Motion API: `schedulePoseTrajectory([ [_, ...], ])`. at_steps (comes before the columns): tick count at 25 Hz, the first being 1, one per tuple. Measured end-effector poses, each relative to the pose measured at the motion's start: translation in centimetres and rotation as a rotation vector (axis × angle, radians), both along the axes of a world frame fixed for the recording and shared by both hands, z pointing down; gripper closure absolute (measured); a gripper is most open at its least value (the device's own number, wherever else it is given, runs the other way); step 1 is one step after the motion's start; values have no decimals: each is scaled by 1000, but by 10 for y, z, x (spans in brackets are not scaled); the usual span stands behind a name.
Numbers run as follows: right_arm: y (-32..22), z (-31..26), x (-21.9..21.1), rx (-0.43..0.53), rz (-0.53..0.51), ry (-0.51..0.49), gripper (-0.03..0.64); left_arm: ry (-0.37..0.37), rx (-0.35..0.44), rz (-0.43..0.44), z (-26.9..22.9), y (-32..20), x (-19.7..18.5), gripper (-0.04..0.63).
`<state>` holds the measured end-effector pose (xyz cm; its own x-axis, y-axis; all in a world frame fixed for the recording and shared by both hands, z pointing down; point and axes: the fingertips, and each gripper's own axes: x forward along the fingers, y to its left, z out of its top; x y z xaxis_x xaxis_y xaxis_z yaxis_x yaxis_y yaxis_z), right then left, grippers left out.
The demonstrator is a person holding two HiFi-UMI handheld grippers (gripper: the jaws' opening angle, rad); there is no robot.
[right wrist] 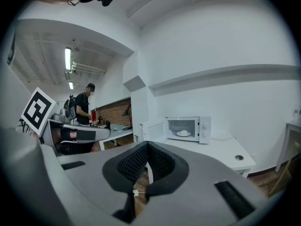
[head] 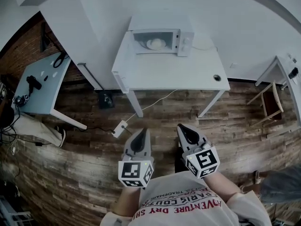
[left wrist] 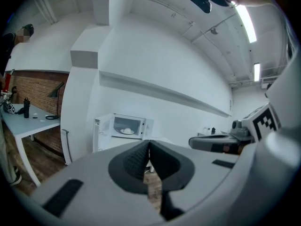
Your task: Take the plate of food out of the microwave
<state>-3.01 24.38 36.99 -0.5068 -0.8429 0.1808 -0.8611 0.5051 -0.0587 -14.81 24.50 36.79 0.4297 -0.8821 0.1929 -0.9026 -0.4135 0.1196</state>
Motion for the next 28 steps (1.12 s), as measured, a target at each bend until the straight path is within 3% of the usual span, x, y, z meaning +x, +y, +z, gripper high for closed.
schedulePoseTrajectory([
  [11,-167,-6,67,0,-134,-16,607,16,-57,-68,6,-153,80,588],
  [18,-258,-9,123,4,-151,-17,607,32,-91,-71,11,-236,137,588],
  [28,-351,3,137,-34,-118,-16,607,-14,-137,-61,24,-330,142,588],
])
